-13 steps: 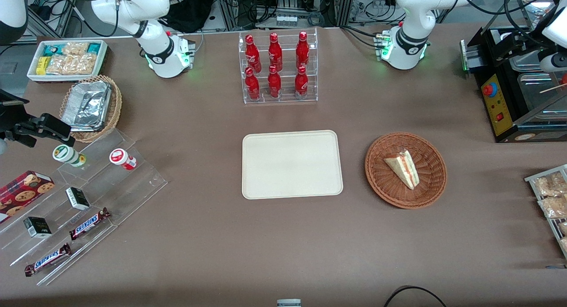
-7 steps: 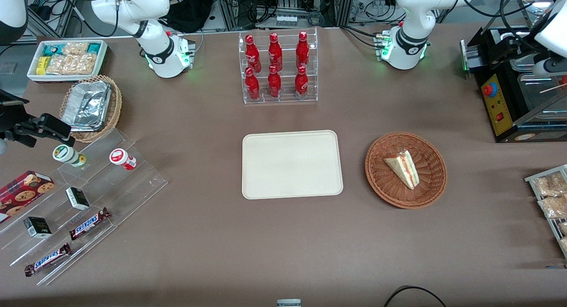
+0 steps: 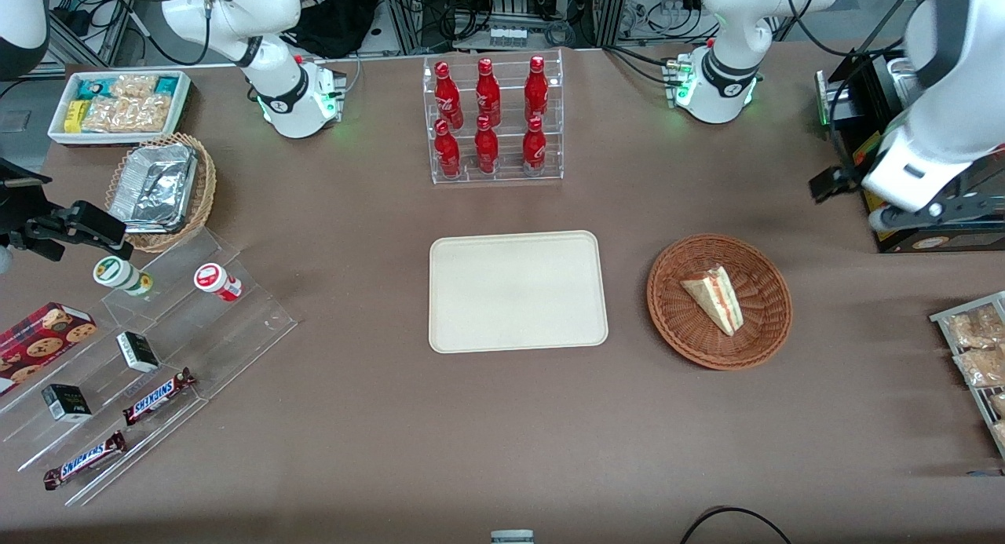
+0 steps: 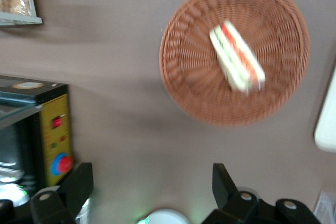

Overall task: Place sandwich from basket to tray
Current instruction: 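Move the left gripper down over the sandwich in the wicker basket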

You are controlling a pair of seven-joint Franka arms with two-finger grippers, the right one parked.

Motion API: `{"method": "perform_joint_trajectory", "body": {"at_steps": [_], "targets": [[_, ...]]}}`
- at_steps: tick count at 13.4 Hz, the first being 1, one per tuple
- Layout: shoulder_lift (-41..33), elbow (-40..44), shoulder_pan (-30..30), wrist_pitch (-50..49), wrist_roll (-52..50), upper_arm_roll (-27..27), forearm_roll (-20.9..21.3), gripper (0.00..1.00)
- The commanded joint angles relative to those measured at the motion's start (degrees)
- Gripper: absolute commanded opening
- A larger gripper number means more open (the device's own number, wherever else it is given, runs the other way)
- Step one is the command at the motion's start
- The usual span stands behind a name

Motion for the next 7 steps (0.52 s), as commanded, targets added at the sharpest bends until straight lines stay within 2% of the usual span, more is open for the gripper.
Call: {"method": "perform_joint_trajectory", "body": {"at_steps": [1, 4, 7], "targets": [[-2.19, -10.35, 0.53, 12.26, -13.91, -2.41, 0.23, 1.00], [0.87, -14.33, 0.44, 21.16, -28.76, -4.08, 0.31, 1.00], [4.92, -14.33, 0.44, 25.73, -37.05, -7.50, 0.23, 1.00]]}}
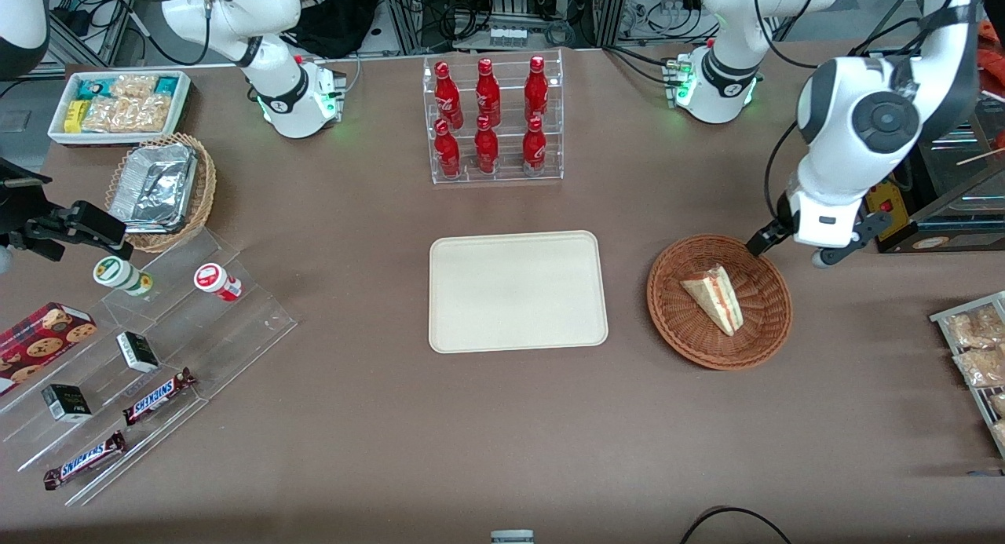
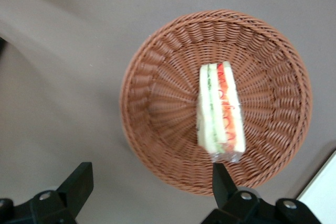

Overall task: Place sandwich from basket to tray
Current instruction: 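Move the left gripper down over the sandwich in the wicker basket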

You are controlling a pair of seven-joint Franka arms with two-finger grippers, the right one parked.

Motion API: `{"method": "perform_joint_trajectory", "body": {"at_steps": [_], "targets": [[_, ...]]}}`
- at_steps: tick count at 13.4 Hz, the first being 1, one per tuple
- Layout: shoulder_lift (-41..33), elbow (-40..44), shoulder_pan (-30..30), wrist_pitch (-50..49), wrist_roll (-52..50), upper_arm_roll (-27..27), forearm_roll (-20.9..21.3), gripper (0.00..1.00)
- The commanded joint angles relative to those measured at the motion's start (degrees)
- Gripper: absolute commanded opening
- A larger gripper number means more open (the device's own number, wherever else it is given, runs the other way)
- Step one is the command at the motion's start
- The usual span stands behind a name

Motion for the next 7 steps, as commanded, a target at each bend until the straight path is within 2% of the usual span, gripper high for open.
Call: {"method": "perform_joint_trajectory", "body": {"at_steps": [1, 7], "targets": [[4.13, 0.27, 0.45, 4.41, -6.70, -2.97, 0.25, 1.00], [10.12, 0.36, 0.45, 11.88, -8.03, -3.95, 0.25, 1.00]]}}
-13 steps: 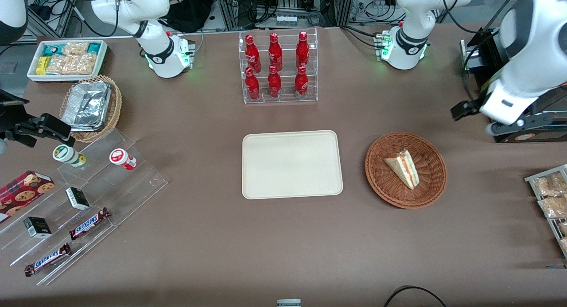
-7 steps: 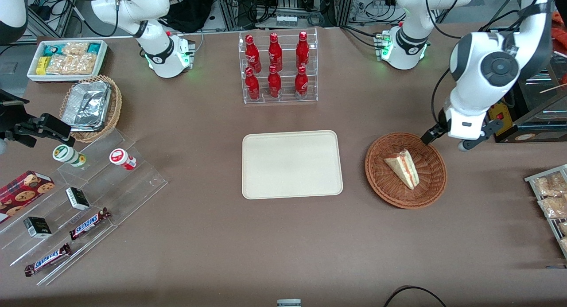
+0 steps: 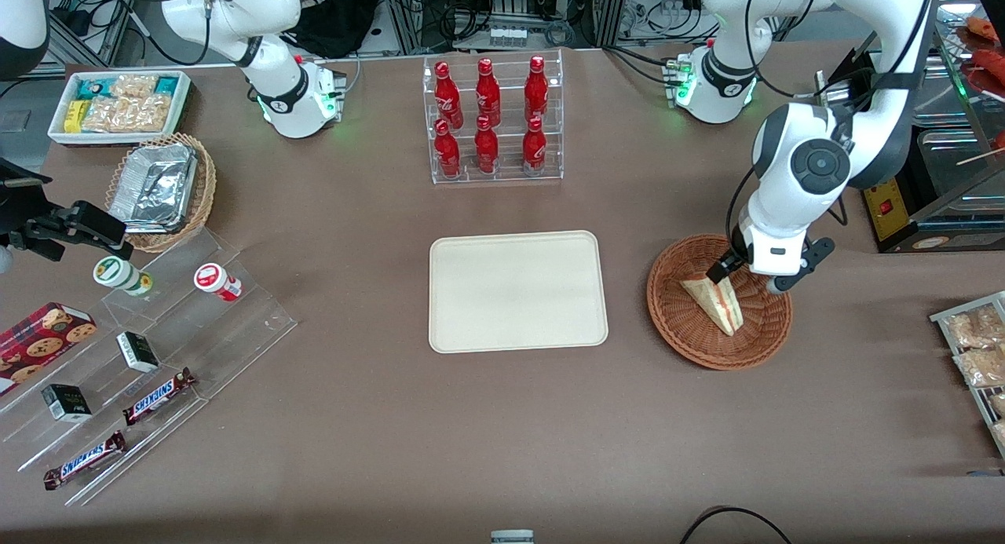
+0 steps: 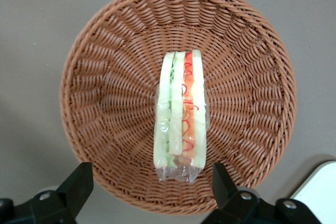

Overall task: Place sandwich from basket to tray
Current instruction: 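Move the left gripper down over the sandwich in the wicker basket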

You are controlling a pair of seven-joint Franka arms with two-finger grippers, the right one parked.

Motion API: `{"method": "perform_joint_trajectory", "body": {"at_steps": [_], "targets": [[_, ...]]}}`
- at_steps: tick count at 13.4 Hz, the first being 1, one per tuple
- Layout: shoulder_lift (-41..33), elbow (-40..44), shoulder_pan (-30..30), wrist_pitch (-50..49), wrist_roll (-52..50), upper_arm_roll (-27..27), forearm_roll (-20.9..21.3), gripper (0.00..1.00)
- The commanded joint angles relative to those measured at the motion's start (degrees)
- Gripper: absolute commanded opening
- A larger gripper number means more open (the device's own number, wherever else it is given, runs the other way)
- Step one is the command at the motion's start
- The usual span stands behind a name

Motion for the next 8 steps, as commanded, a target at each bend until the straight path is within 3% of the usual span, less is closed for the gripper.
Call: {"method": "perform_joint_trajectory", "body": {"at_steps": [1, 8], "targets": [[1.49, 0.52, 0.42, 2.72, -1.87, -0.72, 0.24, 1.00], [5.45, 0.43, 0.51, 7.91, -2.05, -0.72, 0.33, 1.00]]}}
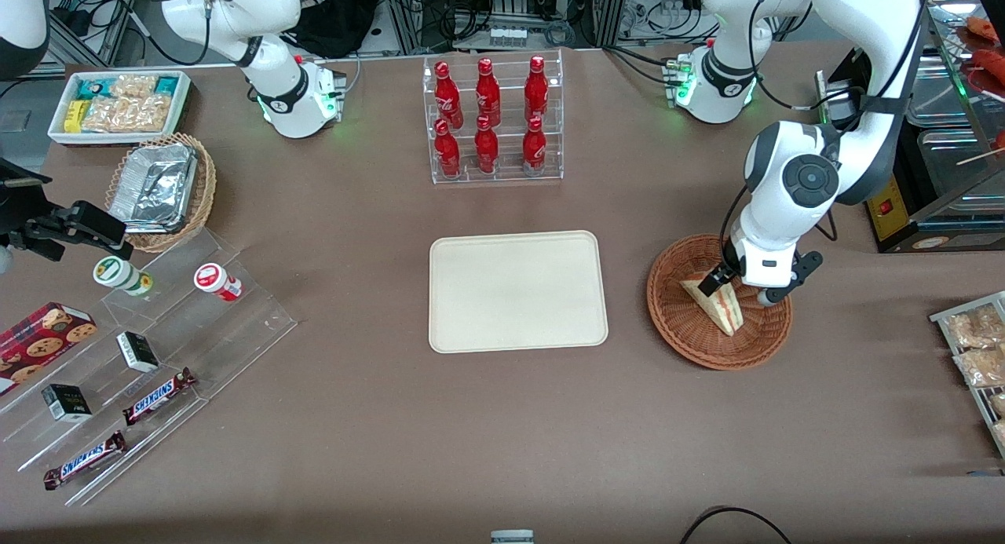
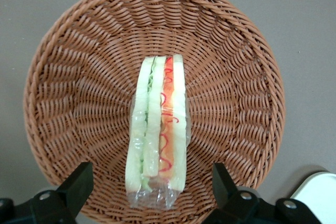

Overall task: Place sandwich from basket to tray
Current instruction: 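Close the left gripper on the sandwich and lift it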

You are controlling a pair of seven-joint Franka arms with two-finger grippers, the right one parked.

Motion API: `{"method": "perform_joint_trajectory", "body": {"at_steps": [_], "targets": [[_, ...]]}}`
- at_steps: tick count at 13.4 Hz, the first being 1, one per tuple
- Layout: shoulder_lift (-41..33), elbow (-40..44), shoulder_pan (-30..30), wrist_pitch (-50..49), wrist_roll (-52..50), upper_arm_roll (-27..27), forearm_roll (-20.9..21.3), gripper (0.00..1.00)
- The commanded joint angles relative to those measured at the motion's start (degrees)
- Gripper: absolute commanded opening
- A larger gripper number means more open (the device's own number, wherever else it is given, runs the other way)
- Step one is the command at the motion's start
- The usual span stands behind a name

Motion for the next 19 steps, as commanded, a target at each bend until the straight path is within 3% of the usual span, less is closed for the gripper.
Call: {"method": "perform_joint_trajectory", "body": {"at_steps": [1, 6, 7, 10, 12, 14, 17, 19], "targets": [[2.00, 0.42, 0.51, 1.63, -1.31, -0.66, 0.33, 1.00], [5.69, 0.42, 0.60, 5.22, -1.31, -0.66, 0.42, 1.00], [6.13, 0.51, 0.60, 5.32, -1.22, -0.66, 0.42, 0.93], [6.04, 0.33, 0.69, 4.01, -0.44, -0.57, 0.42, 0.43], [5.87, 0.42, 0.69, 2.60, -0.17, -0.48, 0.60, 0.17], [4.73, 0.86, 0.69, -1.51, 2.19, -0.48, 0.77, 0.10], [0.43, 3.04, 0.34, -10.12, 2.30, -0.48, 0.77, 0.09], [-0.55, 9.09, -0.28, -18.63, 1.68, -1.09, 0.86, 0.09]]}}
